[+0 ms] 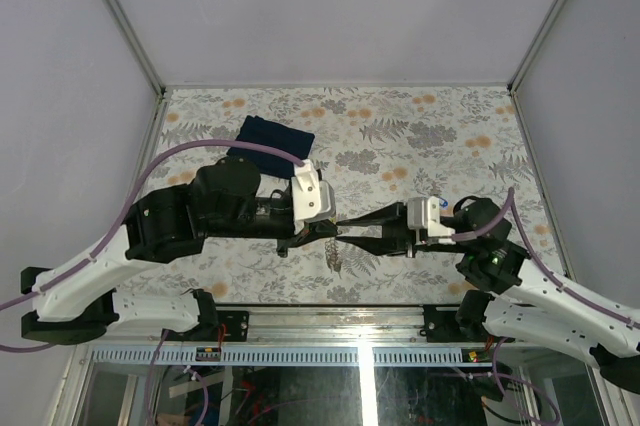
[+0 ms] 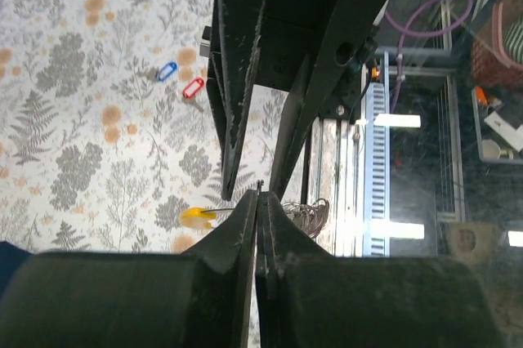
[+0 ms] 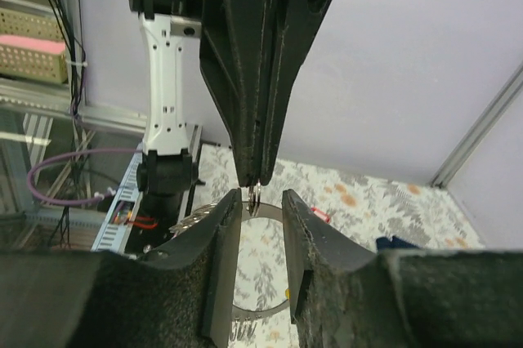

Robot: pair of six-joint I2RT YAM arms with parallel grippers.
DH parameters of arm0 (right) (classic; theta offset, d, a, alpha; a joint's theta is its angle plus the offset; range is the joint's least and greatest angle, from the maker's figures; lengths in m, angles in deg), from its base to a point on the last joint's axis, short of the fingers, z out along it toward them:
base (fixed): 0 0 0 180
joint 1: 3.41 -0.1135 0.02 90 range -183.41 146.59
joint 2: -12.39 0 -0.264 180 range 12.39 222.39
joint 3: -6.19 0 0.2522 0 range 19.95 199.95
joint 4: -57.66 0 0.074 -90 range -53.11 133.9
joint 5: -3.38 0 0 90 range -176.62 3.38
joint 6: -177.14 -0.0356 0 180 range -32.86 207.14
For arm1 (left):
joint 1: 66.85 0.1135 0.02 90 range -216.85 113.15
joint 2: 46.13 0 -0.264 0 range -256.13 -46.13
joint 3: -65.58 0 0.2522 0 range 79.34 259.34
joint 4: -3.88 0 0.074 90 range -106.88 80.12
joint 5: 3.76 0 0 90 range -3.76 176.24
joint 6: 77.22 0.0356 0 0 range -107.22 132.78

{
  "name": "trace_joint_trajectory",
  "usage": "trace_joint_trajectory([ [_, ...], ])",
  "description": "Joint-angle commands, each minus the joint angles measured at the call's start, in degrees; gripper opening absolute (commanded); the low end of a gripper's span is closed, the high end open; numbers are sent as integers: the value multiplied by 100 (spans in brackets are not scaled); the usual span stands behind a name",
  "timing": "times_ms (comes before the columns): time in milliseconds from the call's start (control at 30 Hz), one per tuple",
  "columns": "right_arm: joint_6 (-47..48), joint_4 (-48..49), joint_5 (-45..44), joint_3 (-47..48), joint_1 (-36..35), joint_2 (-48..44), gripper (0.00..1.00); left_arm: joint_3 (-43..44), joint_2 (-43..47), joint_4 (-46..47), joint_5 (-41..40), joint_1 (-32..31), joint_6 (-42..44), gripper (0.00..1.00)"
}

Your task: Put the keys on the keyring

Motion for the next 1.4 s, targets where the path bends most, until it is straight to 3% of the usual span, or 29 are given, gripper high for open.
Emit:
trace_joint_trajectory([
  [0,150,-300,75,274,-32,144,33,336,-149,-542,-58,-31,292,0],
  [133,88,-207,139,273,-34,237,27,376,-203,-597,-7,-29,356,0],
  [333,67,-183,176,267,-32,302,0,369,-162,-597,-22,-29,410,0],
  [533,-43,288,159,90,-36,132,0,-65,312,68,44,-24,352,19],
  [800,-851,2692,522,-278,-32,301,0,-1442,1518,2183,320,-26,2,18],
  [1067,-1826,4813,737,-437,-33,907,0,-1839,1751,2931,438,-29,-137,17],
  [1367,-1740,4689,831,-283,-32,950,0,-1877,1684,2991,688,-24,-85,19],
])
